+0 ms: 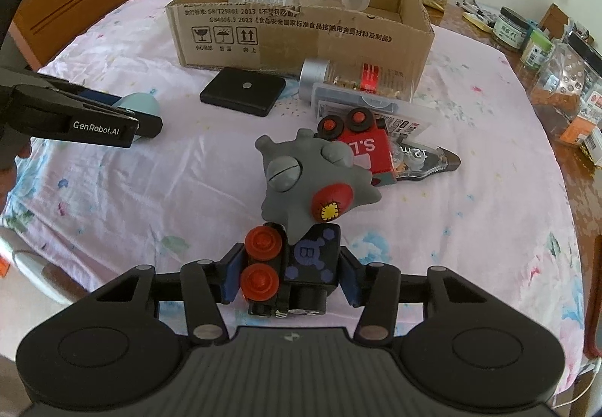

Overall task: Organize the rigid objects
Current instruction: 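Grasp the blue case with the left gripper while the right gripper grasps the black block, then carry the blue case and black block into the box and release both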

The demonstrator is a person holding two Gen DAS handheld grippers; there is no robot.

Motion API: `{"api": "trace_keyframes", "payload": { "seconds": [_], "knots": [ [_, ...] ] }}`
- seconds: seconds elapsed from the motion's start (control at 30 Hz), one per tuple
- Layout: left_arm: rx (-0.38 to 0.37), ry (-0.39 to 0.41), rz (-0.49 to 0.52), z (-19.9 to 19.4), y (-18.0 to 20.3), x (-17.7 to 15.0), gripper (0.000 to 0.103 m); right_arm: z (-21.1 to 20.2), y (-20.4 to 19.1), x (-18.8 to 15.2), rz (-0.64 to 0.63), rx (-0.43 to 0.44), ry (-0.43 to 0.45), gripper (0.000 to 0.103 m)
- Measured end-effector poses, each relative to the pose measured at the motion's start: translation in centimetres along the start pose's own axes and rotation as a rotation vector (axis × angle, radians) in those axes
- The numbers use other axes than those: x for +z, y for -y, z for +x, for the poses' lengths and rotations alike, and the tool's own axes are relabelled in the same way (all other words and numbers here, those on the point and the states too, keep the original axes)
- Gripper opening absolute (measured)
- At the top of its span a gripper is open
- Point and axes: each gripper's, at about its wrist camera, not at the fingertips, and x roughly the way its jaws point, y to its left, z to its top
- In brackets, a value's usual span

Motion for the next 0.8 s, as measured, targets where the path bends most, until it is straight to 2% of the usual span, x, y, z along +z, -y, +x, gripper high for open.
{"api": "trace_keyframes", "payload": {
  "seconds": [0.4,0.8],
  "knots": [
    [0.007,-0.025,0.030,-0.9,0.0,-0.5,0.052,-0.8,2.8,-0.9,0.029,-0.074,-0.044,0.056],
    [-0.021,-0.030,0.065,-2.2,0.7,0.0,0.052,-2.7,4.6,-0.9,0.008,-0.075,-0.049,0.056]
  ]
}}
